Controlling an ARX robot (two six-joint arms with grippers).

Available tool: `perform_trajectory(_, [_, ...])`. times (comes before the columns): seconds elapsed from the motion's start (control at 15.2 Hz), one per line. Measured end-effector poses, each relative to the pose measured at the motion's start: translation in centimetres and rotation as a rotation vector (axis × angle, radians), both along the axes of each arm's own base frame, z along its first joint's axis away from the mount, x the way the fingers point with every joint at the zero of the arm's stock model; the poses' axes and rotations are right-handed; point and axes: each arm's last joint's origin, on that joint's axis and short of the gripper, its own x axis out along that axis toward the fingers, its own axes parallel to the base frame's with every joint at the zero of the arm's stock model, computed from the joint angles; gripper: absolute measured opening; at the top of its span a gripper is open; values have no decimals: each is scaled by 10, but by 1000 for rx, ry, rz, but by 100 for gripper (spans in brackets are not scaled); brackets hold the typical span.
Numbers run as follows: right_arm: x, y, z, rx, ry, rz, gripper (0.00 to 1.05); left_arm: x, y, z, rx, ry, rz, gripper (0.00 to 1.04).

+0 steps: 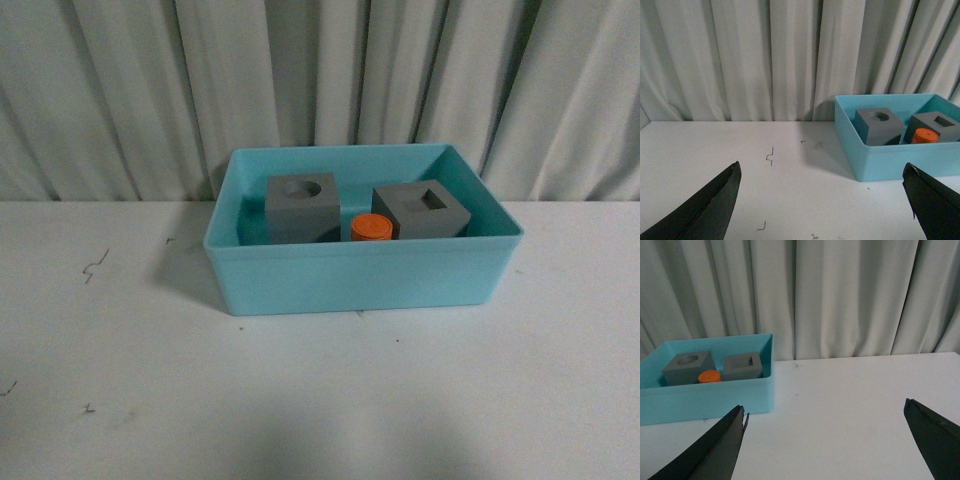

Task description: Place gray and orange parts in blue box

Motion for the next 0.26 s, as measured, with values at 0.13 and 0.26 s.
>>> perform_trajectory(0.13, [0,0,0,0,0,0,98,0,0,0,0,0,0,98])
perform_trajectory(0.26, [0,0,0,0,0,0,98,0,0,0,0,0,0,98])
